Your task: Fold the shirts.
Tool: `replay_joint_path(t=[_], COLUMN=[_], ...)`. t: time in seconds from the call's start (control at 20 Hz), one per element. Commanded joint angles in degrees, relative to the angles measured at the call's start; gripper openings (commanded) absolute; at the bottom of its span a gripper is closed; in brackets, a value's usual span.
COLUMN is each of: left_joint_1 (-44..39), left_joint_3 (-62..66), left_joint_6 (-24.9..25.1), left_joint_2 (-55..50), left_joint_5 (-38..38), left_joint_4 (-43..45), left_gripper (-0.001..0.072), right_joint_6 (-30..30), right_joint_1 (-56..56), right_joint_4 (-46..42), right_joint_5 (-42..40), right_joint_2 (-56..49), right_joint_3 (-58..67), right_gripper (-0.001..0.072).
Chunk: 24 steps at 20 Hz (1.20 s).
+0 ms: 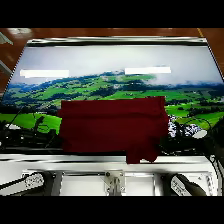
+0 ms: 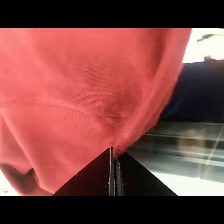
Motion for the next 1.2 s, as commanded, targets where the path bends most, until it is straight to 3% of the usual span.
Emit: replay_joint_path(t=[0.0,0.25,0.45,0.8,1.15], left_joint_1=[0.0,0.0,-2.1,-6.6,-10.1], left_joint_3=[1.1,7.0,11.2,15.6,25.9], left_joint_6=[0.1,1.1,0.4,-3.1,-3.0], left_joint_2=[0.2,6.9,8.5,4.8,-7.2], left_joint_5=[0.1,-0.2,0.5,14.5,16.6], left_joint_4=[0.0,-5.2,-9.0,-9.0,-9.6], left_gripper=[0.0047,0.0046,0.0046,0.0046,0.0046], right_joint_6=[0.1,1.0,0.9,-1.9,-3.4], right_joint_1=[2.6,2.6,2.6,2.6,7.9], right_joint_4=[-0.2,2.6,11.4,18.2,21.3], right_joint_5=[3.5,5.0,-3.1,-14.6,-19.3], right_joint_2=[1.6,6.7,5.1,-6.9,-23.5], right_joint_3=[2.1,11.9,16.2,24.5,40.2], right_gripper=[0.0063,0.0062,0.0061,0.0061,0.0062])
